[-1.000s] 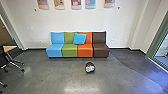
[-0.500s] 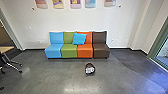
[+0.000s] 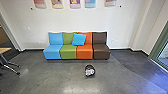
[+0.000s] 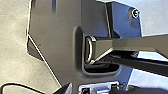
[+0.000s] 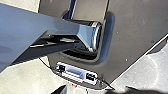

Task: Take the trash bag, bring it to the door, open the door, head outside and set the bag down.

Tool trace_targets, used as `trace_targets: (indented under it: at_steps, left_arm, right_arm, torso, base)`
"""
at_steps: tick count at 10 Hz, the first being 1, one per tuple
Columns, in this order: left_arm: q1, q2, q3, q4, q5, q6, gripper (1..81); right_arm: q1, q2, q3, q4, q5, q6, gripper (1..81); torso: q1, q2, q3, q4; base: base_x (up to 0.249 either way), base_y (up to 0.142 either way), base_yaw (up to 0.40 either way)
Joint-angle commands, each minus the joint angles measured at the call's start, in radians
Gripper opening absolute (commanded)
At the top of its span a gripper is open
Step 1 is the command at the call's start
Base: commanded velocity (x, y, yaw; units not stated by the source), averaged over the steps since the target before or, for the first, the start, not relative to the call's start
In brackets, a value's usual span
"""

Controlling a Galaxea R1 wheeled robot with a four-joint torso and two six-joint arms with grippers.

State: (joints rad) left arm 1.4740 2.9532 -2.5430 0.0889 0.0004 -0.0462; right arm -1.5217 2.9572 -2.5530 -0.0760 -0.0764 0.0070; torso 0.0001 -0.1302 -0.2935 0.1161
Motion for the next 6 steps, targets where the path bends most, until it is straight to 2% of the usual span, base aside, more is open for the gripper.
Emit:
trace_targets:
  at_steps: [1,6]
  left_arm:
    - [-0.028,-0.005,0.006,-0.003,0.064,0.006,81.1]
    - [-0.028,-0.005,0.006,-0.005,0.064,0.006,81.1]
  right_arm:
    - [0.027,0.001,0.014,-0.007,-0.066,-0.004,81.1]
    - [0.024,0.001,0.011,-0.005,-0.065,-0.004,81.1]
  torso:
    - [0.0,0.0,0.0,0.0]
    - [0.0,0.0,0.0,0.0]
  base:
    - [0.148,0.0,0.0]
    - [0.148,0.0,0.0]
